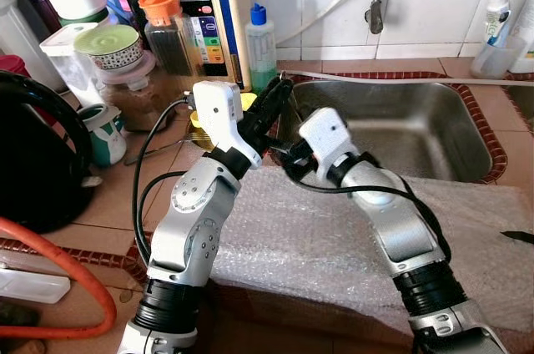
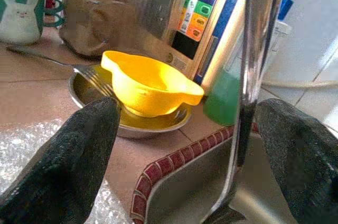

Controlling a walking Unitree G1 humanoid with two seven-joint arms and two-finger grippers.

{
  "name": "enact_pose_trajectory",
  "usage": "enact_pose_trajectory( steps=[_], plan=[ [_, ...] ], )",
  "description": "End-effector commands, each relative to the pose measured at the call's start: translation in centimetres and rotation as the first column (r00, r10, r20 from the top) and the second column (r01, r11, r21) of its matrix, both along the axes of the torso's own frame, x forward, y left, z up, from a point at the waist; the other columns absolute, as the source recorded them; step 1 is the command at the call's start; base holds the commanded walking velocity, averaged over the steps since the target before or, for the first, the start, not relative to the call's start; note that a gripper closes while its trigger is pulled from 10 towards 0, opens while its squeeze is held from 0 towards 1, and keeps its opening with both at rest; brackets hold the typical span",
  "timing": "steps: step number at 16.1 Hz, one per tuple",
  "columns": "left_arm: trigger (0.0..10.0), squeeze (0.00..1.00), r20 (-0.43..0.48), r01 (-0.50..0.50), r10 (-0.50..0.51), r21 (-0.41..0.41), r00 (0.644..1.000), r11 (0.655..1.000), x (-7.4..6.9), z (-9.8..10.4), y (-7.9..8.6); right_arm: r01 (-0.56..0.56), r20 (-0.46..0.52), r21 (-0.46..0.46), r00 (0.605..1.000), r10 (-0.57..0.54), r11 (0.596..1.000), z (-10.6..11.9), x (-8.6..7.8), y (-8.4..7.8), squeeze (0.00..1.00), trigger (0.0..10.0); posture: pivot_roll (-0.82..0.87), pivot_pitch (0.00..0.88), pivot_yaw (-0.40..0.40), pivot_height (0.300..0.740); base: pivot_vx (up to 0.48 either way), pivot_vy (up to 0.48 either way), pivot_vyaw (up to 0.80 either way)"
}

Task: Kitchen organization

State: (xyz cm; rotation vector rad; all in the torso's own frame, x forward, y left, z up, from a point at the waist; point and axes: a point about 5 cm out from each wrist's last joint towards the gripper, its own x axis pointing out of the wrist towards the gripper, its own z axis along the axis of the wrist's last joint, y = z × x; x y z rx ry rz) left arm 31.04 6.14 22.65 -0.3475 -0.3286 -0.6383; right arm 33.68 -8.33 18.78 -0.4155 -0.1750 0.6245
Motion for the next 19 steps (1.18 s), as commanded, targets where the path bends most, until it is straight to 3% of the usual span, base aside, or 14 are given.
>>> enact_pose_trajectory(
  steps=[1, 10, 11, 13, 17, 19],
  plan=[
    [0.0, 0.0, 0.021, -0.003, 0.003, 0.012, 1.0, 1.0, -0.32, 0.39, 0.23, 0.021, -0.006, 0.002, 1.0, -0.021, 1.0, -0.25, 0.13, -0.31, 0.0, 0.0, -0.27, 0.076, 0.16, 0.74, 0.0, 0.0, 0.0],
    [0.0, 0.0, 0.015, -0.019, 0.018, 0.036, 1.0, 0.999, -0.2, 0.09, 0.38, 0.048, -0.003, 0.01, 0.999, -0.048, 0.999, -0.14, 0.28, -0.74, 0.0, 0.0, -0.27, 0.069, 0.162, 0.74, 0.0, 0.0, 0.0],
    [0.8, 0.0, 0.015, -0.023, 0.022, 0.04, 1.0, 0.999, -0.19, 0.01, 0.39, 0.048, -0.002, 0.011, 0.999, -0.048, 0.999, -0.12, 0.3, -0.73, 0.0, 0.0, -0.27, 0.069, 0.162, 0.74, 0.0, 0.0, 0.0],
    [1.3, 0.0, 0.014, -0.026, 0.025, 0.044, 1.0, 0.999, -0.19, -0.05, 0.39, 0.048, -0.001, 0.015, 0.999, -0.048, 0.999, -0.05, 0.31, -0.74, 0.0, 0.0, -0.27, 0.069, 0.161, 0.74, 0.0, 0.0, 0.0],
    [4.2, 0.0, 0.017, -0.04, 0.039, 0.066, 0.999, 0.997, -0.09, -0.2, 0.46, 0.046, -0.004, 0.031, 0.999, -0.046, 0.998, 0.09, 0.36, -0.67, 0.0, 0.0, -0.27, 0.072, 0.164, 0.74, 0.0, 0.0, 0.0],
    [4.6, 0.0, 0.019, -0.044, 0.043, 0.069, 0.999, 0.997, -0.06, -0.2, 0.49, 0.048, -0.007, 0.034, 0.999, -0.048, 0.998, 0.06, 0.38, -0.69, 0.0, 0.0, -0.27, 0.072, 0.164, 0.74, 0.0, 0.0, 0.0]
  ],
)
